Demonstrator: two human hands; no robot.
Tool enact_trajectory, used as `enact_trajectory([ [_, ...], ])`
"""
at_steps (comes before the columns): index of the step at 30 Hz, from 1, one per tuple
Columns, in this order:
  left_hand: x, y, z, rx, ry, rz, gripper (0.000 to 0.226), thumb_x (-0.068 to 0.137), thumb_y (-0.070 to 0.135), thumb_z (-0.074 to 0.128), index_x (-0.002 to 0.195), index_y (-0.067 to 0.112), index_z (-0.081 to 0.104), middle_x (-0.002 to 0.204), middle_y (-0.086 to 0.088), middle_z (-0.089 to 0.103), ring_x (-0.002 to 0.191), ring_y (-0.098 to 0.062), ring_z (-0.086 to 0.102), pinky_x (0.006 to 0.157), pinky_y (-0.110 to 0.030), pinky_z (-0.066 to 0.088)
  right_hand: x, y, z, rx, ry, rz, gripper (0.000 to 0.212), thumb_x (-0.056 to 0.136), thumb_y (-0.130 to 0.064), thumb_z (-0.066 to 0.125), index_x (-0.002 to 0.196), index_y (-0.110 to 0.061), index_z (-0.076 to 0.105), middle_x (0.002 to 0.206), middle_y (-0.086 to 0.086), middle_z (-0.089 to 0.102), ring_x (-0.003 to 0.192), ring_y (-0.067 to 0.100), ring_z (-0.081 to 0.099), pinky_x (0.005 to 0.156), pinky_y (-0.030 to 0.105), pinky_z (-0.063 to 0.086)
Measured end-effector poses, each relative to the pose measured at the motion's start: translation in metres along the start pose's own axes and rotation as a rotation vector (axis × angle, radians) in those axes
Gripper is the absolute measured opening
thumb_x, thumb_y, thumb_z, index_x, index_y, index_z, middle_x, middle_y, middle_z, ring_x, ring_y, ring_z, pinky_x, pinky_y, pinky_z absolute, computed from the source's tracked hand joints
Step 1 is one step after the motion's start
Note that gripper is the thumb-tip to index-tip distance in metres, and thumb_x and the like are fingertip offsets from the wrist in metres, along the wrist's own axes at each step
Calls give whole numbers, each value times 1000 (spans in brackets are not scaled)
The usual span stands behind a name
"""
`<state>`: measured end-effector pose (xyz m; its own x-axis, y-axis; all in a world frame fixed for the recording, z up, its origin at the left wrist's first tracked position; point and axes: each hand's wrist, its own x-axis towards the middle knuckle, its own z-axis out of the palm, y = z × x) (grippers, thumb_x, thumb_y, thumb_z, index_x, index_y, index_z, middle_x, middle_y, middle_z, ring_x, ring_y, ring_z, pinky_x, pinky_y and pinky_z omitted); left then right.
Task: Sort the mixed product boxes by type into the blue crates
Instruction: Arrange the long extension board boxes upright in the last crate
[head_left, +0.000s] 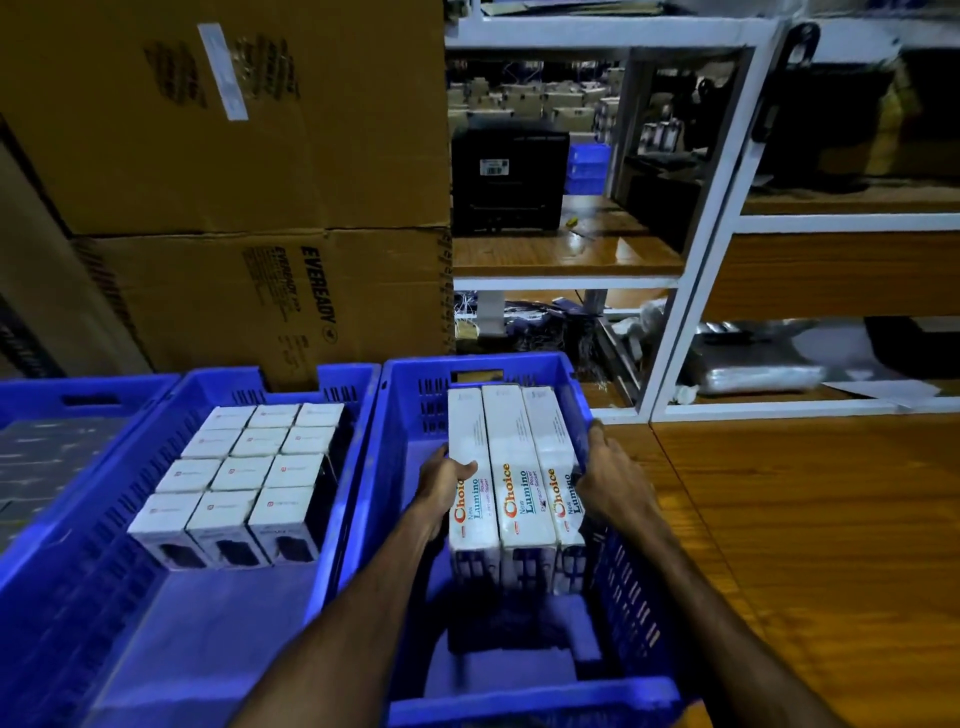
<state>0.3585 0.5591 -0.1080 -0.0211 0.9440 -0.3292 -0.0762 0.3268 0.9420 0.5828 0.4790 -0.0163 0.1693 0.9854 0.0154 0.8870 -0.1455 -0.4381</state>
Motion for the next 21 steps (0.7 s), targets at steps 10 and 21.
enact_trajectory([
  [10, 13, -16, -8, 40, -63, -23, 55, 77, 52, 69, 126, 28, 73, 122, 1, 76, 115, -27, 71, 103, -57, 53, -11, 0, -4, 0, 33, 47, 64, 100, -20, 57, 156, -15, 28, 144, 16, 46, 104, 25, 61, 71, 33, 48],
  [21, -17, 13, -9, 165, 127, -66, 43, 97, 50, 51, 110, 14, 72, 99, -10, 78, 87, -30, 76, 80, -48, 64, -32, 1, -17, 70, 43, 79, 56, 104, -26, 54, 155, -22, 34, 148, 17, 41, 117, 28, 57, 82, 37, 52],
])
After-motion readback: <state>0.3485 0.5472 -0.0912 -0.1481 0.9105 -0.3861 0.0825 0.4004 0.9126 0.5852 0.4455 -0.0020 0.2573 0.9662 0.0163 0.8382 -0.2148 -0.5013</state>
